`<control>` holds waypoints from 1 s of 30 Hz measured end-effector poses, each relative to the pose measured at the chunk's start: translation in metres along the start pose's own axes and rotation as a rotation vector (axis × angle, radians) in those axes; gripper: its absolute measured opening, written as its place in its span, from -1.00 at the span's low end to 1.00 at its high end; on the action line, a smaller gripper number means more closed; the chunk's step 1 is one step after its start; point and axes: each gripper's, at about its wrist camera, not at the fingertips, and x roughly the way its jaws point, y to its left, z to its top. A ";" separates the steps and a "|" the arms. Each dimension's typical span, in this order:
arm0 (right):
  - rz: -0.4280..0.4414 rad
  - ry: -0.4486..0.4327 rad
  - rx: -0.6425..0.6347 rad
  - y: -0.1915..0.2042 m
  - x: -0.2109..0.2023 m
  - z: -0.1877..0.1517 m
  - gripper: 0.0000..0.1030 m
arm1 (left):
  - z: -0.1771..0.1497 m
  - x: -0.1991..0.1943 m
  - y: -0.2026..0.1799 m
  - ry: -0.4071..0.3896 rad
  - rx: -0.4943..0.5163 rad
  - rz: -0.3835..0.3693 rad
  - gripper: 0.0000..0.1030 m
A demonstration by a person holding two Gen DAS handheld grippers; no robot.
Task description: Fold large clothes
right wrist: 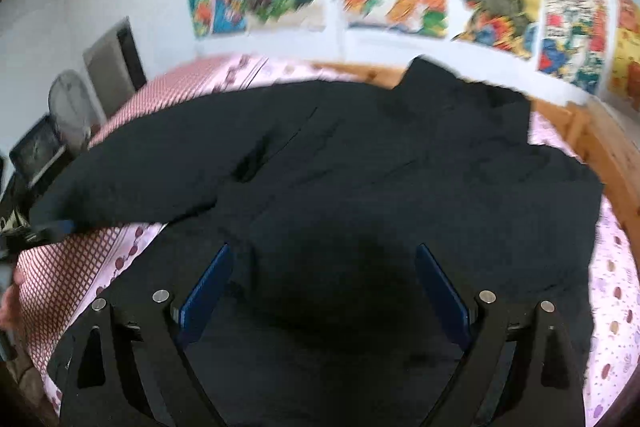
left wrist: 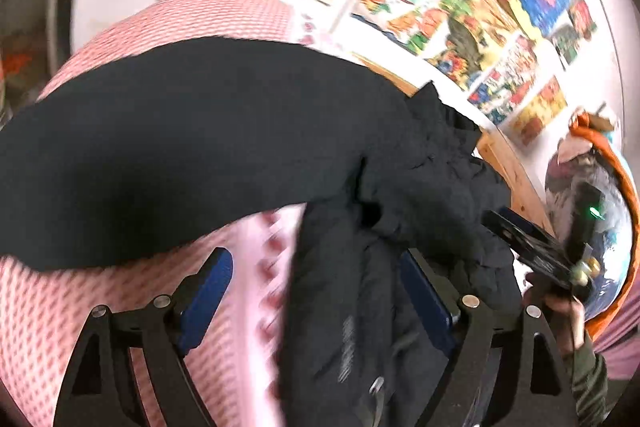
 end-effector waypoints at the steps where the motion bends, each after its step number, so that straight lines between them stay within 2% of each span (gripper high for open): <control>1: 0.003 0.024 0.003 0.008 0.011 0.002 0.73 | -0.006 -0.007 0.010 -0.017 -0.021 0.011 0.64; 6: -0.045 0.059 0.019 0.034 0.052 0.008 0.73 | -0.021 -0.015 0.073 -0.113 -0.197 0.034 0.65; 9: -0.093 0.078 0.009 0.044 0.081 0.007 0.73 | -0.020 -0.007 0.105 -0.166 -0.281 -0.027 0.65; 13: -0.117 0.131 0.005 0.051 0.118 0.001 0.73 | -0.012 -0.003 0.125 -0.234 -0.337 -0.050 0.65; 15: -0.122 0.135 0.018 0.051 0.132 -0.005 0.80 | -0.009 -0.003 0.132 -0.264 -0.353 -0.025 0.65; 17: -0.117 0.118 0.037 0.049 0.138 -0.009 0.86 | -0.006 0.000 0.138 -0.258 -0.373 0.030 0.59; 18: -0.116 0.107 0.044 0.048 0.140 -0.011 0.91 | -0.004 0.002 0.139 -0.255 -0.381 0.034 0.58; 21: -0.134 0.081 0.036 0.051 0.144 -0.021 0.96 | -0.001 0.007 0.143 -0.264 -0.395 0.083 0.29; 25: -0.180 0.042 -0.009 0.061 0.148 -0.031 0.97 | 0.001 0.005 0.148 -0.286 -0.399 0.122 -0.27; 29: -0.180 0.019 -0.012 0.062 0.145 -0.038 0.97 | 0.010 -0.004 0.134 -0.343 -0.308 0.190 -0.69; 30: -0.170 0.017 -0.004 0.061 0.143 -0.038 0.97 | 0.013 -0.009 0.124 -0.365 -0.268 0.215 -0.72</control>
